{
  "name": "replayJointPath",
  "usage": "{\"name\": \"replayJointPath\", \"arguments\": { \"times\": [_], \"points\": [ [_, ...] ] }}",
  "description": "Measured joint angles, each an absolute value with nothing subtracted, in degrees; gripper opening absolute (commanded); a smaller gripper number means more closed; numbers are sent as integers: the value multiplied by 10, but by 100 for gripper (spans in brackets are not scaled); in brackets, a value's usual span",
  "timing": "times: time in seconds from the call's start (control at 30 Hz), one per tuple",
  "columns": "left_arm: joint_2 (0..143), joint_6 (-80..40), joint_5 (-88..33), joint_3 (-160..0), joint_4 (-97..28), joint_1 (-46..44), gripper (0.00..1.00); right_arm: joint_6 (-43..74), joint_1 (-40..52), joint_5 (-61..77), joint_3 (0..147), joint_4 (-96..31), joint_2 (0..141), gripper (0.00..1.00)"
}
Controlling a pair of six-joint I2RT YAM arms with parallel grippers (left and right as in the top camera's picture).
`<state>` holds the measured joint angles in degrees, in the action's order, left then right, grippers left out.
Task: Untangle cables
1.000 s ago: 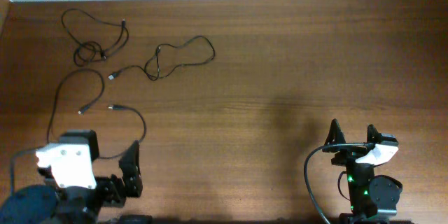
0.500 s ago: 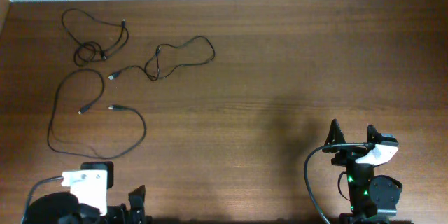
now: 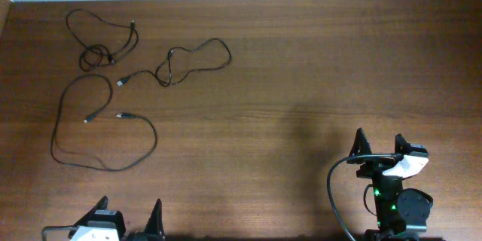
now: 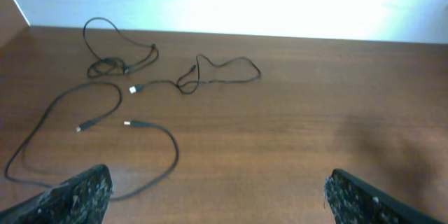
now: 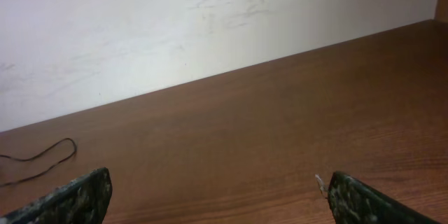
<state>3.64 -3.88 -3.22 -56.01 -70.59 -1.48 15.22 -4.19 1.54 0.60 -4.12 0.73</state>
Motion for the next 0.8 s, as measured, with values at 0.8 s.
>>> {"name": "replayJointPath", "arguments": {
  "times": [0.8],
  "points": [
    [6,13,-6,-86,-112,3,99,152,-42,15,6,-41,7,98]
  ]
}}
